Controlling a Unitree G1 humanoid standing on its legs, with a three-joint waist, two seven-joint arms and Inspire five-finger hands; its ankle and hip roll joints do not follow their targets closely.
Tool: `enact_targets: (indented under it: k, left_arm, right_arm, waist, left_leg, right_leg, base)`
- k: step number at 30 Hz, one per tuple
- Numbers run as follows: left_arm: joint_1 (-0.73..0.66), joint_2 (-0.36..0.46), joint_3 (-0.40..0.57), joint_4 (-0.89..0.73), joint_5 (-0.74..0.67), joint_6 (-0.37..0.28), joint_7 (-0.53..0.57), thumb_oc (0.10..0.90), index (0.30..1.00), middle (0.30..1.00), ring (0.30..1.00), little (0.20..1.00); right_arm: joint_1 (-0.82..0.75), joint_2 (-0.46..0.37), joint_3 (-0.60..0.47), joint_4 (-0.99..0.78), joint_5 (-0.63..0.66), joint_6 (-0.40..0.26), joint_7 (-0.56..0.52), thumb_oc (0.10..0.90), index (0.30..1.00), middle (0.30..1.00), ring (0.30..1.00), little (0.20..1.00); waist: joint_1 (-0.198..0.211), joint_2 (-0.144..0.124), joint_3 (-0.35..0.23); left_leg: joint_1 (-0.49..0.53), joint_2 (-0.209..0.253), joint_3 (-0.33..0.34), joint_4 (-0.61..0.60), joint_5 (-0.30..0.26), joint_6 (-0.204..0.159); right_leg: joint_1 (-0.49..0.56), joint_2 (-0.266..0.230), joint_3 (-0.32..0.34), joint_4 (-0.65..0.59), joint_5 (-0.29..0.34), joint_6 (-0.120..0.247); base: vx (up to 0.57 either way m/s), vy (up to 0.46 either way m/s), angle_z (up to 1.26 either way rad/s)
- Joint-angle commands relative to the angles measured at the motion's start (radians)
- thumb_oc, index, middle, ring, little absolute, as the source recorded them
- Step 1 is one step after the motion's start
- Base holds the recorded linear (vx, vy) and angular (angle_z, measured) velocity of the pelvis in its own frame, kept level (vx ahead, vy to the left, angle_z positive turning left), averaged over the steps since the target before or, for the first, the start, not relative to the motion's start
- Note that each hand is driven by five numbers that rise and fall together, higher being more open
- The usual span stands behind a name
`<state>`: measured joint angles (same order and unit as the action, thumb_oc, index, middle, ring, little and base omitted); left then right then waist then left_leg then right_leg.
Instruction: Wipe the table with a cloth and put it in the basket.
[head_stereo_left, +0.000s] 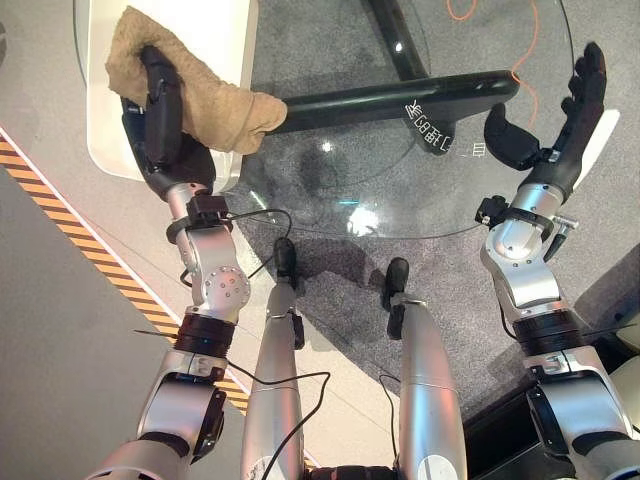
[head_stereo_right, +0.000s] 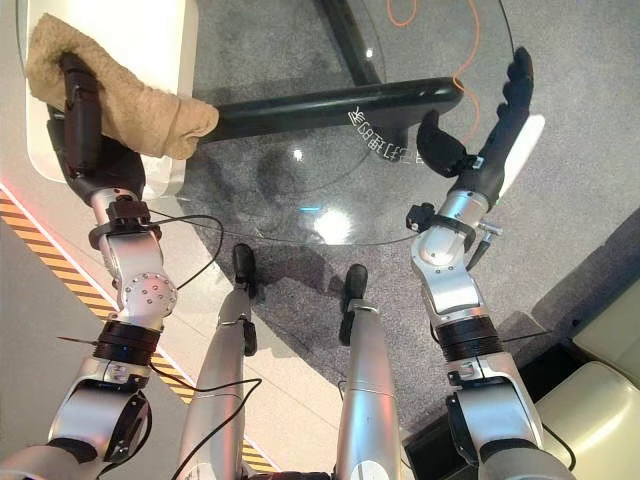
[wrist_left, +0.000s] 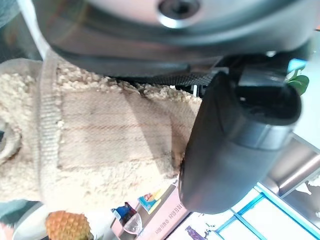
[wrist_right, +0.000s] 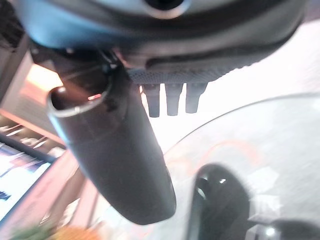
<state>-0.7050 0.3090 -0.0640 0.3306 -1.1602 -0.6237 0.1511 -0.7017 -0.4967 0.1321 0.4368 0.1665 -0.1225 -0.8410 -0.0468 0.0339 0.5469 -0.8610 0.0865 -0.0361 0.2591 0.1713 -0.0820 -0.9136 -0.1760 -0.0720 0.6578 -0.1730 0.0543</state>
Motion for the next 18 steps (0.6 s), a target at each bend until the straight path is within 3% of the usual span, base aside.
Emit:
enact_targets:
  k: [1, 7, 12, 18]
  left_arm:
    - [-0.131, 0.094, 0.054, -0.040, 0.071, -0.160, -0.022, 0.100, 0.300, 0.300, 0.300, 0.200]
    - [-0.151, 0.115, 0.051, 0.018, 0.058, -0.190, -0.023, 0.100, 0.300, 0.300, 0.300, 0.200]
    - [-0.203, 0.162, 0.034, 0.065, 0.116, -0.205, 0.086, 0.100, 0.300, 0.300, 0.300, 0.200]
    - [-0.276, 0.222, 0.008, 0.121, 0.207, -0.200, 0.214, 0.100, 0.300, 0.300, 0.300, 0.200]
  right_arm:
    - [-0.045, -0.094, -0.061, -0.001, 0.001, -0.085, -0.113, 0.800, 0.900, 0.900, 0.900, 0.900]
    - [-0.038, -0.104, -0.051, 0.185, 0.076, -0.105, -0.179, 0.800, 0.900, 0.900, 0.900, 0.900]
    - [-0.033, -0.109, -0.028, 0.399, 0.176, -0.124, -0.184, 0.800, 0.900, 0.900, 0.900, 0.900]
    - [-0.047, -0.120, -0.016, 0.600, 0.193, -0.114, -0.135, 0.800, 0.900, 0.900, 0.900, 0.900]
  waist:
    - [0.015, -0.014, -0.027]
    - [0.016, -0.008, -0.027]
    - [0.019, -0.004, -0.027]
    - [0.022, -0.001, -0.027]
  left_leg:
    - [0.023, -0.013, 0.012, 0.154, -0.196, 0.039]
    - [0.015, -0.011, 0.013, 0.157, -0.199, 0.037]
    - [0.007, -0.009, 0.012, 0.166, -0.203, 0.037]
    - [0.010, -0.007, 0.013, 0.166, -0.204, 0.040]
  right_leg:
    - [0.057, 0.011, 0.018, -0.214, 0.159, 0.038]
    - [0.053, 0.009, 0.017, -0.216, 0.157, 0.034]
    - [0.048, 0.009, 0.015, -0.212, 0.155, 0.029]
    - [0.053, 0.010, 0.013, -0.215, 0.153, 0.024]
  base:
    - [0.00, 0.000, 0.00]
    - [0.00, 0.000, 0.00]
    - [0.00, 0.000, 0.00]
    - [0.00, 0.000, 0.00]
